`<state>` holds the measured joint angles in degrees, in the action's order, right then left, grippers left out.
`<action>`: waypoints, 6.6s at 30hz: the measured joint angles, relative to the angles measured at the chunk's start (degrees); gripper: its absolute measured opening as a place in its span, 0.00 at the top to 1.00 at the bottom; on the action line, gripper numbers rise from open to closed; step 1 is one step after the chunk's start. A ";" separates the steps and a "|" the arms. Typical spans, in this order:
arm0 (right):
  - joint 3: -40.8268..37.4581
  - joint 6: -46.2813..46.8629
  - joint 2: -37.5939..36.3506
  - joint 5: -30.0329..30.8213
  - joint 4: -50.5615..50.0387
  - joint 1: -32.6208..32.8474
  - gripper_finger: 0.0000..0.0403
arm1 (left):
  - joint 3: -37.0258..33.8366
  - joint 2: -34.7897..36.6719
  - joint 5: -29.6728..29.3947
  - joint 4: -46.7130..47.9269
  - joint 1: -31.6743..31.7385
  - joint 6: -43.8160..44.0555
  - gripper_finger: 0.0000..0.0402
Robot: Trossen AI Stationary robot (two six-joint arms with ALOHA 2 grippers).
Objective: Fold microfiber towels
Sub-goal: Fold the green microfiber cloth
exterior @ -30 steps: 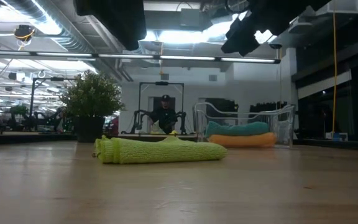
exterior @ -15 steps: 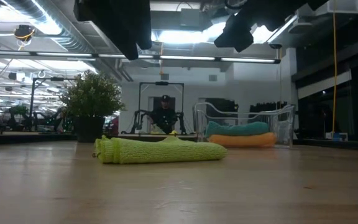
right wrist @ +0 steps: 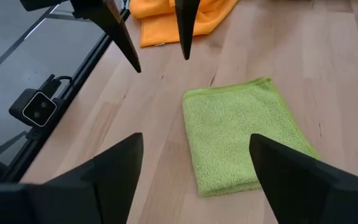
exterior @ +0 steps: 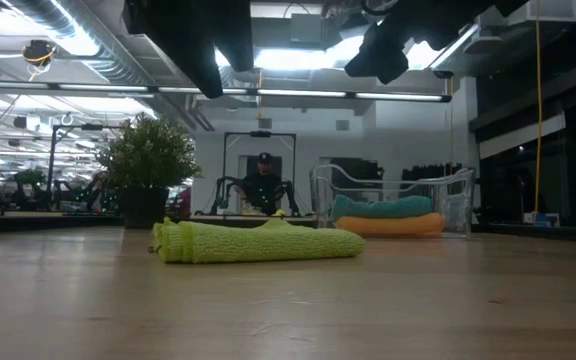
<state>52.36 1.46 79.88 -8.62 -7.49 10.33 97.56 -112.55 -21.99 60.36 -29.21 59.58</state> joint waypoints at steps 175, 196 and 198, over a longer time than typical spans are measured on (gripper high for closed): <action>7.10 38.75 20.83 -5.52 -9.24 6.20 0.98 | -12.02 -2.60 12.35 -28.75 0.52 -17.77 1.00; 7.06 38.57 21.90 7.50 -11.32 8.39 0.98 | -12.09 -7.75 5.41 -25.02 2.84 -20.68 1.00; 7.06 38.59 21.92 7.88 -11.58 8.39 0.97 | -12.09 -7.85 4.09 -24.85 2.80 -19.89 1.00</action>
<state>59.42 40.05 101.80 -0.74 -19.08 18.72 85.47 -120.40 -17.90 35.51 -26.41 39.69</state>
